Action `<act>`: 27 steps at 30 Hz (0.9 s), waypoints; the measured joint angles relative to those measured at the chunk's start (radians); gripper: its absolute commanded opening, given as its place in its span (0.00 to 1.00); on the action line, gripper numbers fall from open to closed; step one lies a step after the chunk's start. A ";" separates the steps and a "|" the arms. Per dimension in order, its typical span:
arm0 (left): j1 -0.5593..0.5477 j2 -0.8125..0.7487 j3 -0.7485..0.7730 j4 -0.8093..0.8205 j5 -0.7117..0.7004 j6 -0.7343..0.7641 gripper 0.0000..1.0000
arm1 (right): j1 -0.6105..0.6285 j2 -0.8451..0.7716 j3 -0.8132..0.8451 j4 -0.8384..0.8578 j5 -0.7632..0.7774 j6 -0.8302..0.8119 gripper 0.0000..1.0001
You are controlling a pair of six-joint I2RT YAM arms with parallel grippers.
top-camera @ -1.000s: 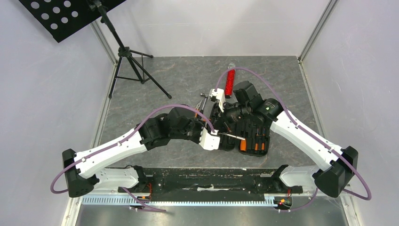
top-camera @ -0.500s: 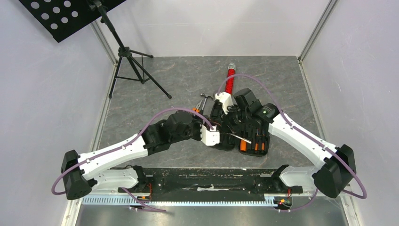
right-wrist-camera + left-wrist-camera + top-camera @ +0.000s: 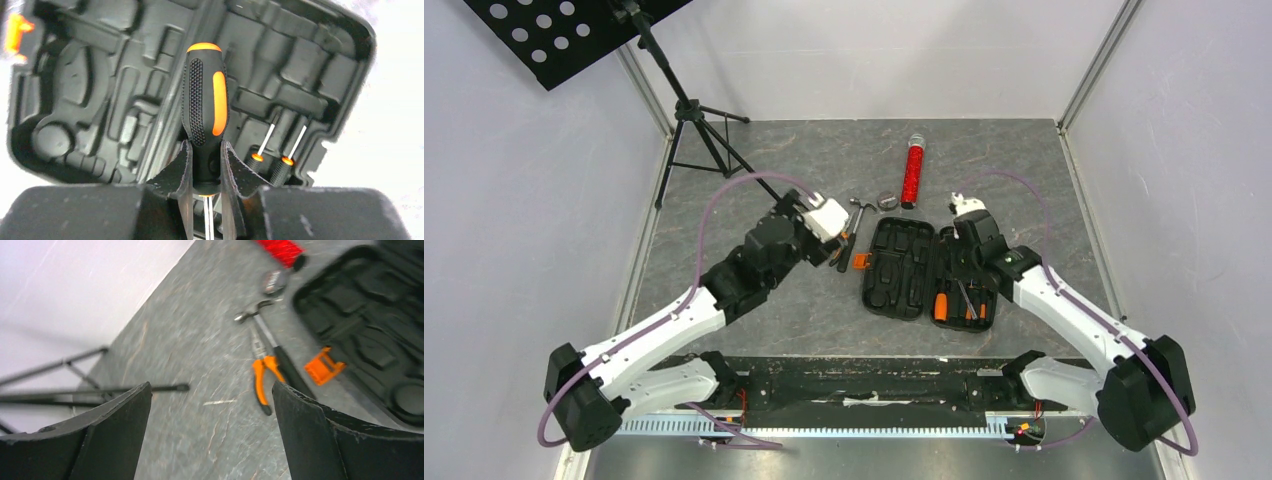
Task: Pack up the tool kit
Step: Place the screwdriver in the toolbox.
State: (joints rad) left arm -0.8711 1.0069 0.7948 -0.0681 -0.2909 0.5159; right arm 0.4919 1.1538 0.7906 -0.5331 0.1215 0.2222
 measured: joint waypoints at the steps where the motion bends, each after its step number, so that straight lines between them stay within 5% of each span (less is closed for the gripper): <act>1: 0.039 0.001 0.000 0.002 -0.025 -0.050 0.95 | -0.004 -0.018 -0.030 0.018 0.042 0.033 0.00; 7: 0.202 0.031 0.000 0.016 -0.121 -0.267 0.94 | -0.005 -0.066 -0.161 0.132 0.225 0.202 0.00; 27: 0.208 0.034 0.000 0.041 -0.152 -0.325 0.93 | -0.005 -0.004 -0.347 0.541 0.348 0.299 0.00</act>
State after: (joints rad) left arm -0.6632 1.0405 0.7952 -0.0269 -0.4431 0.1905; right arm 0.4870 1.1496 0.4438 0.0074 0.4694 0.5217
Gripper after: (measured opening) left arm 0.932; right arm 0.185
